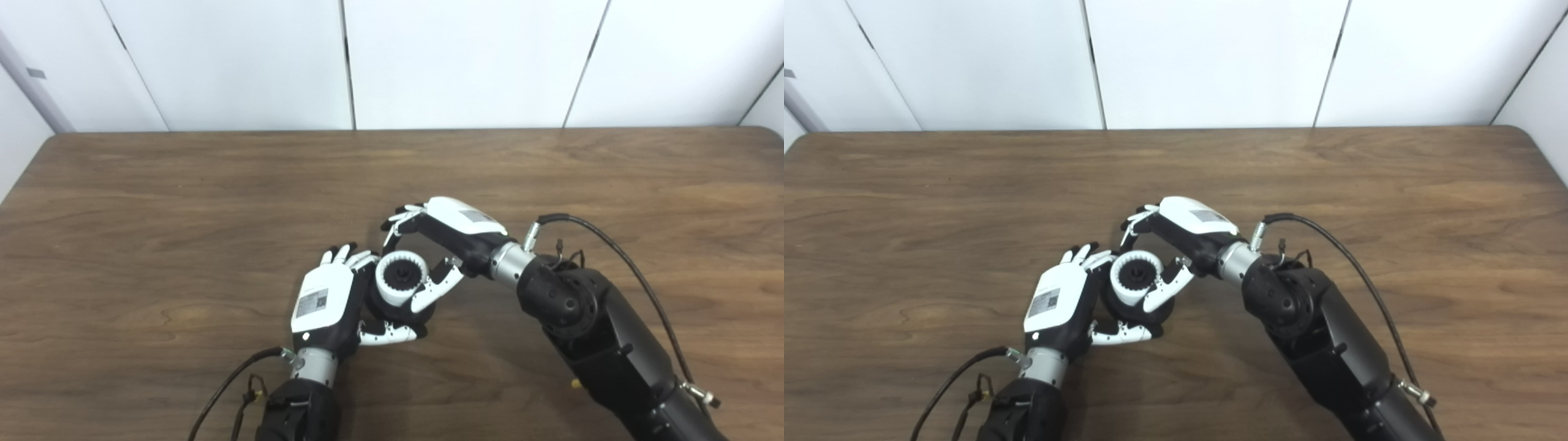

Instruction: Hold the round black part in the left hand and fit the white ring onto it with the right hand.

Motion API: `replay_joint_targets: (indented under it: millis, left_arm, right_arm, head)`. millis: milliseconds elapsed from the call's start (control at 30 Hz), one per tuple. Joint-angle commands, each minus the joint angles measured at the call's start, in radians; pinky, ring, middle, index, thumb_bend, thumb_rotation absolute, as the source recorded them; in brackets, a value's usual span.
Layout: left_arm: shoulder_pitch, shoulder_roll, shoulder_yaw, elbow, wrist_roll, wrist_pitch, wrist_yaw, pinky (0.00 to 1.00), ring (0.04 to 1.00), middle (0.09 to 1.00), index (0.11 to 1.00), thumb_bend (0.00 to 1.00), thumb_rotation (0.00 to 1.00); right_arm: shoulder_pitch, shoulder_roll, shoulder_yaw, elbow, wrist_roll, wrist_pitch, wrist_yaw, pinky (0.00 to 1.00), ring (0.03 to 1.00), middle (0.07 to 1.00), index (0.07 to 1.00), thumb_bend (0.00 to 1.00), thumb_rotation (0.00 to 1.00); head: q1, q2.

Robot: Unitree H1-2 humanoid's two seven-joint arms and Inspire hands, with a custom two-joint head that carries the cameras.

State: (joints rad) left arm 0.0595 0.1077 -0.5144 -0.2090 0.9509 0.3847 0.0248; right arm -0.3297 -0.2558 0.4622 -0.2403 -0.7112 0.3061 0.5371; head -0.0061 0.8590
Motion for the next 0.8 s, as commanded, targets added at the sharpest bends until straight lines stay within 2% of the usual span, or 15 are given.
replay_joint_targets:
  millis: [0, 100, 467, 767]
  left_arm:
    - [0.040, 0.001, -0.043, 0.053, 0.012, 0.016, -0.089, 1.00, 0.954, 0.834, 0.483, 0.53, 0.06]
    - [0.038, 0.002, -0.045, 0.055, 0.016, 0.016, -0.089, 1.00, 0.952, 0.833, 0.482, 0.53, 0.06]
    - [0.030, 0.002, -0.044, 0.060, 0.014, 0.029, -0.098, 1.00, 0.960, 0.840, 0.483, 0.52, 0.06]
    - [0.024, 0.013, -0.037, 0.067, 0.007, 0.030, -0.105, 1.00, 0.954, 0.836, 0.483, 0.53, 0.06]
  right_arm:
    - [-0.032, -0.008, 0.009, -0.004, -0.047, 0.004, -0.004, 1.00, 0.978, 0.902, 0.760, 1.00, 0.38]
    - [-0.033, -0.010, 0.015, -0.012, -0.069, 0.022, 0.013, 1.00, 0.995, 0.918, 0.781, 1.00, 0.39]
    - [-0.047, -0.017, -0.005, -0.039, -0.062, 0.043, 0.033, 1.00, 1.000, 0.923, 0.764, 1.00, 0.39]
    - [-0.090, -0.033, -0.034, -0.090, -0.059, 0.104, 0.117, 1.00, 1.000, 0.946, 0.773, 1.00, 0.40]
  head:
    - [-0.001, 0.001]
    - [-0.001, 0.001]
    - [-0.001, -0.003]
    - [0.000, -0.007]
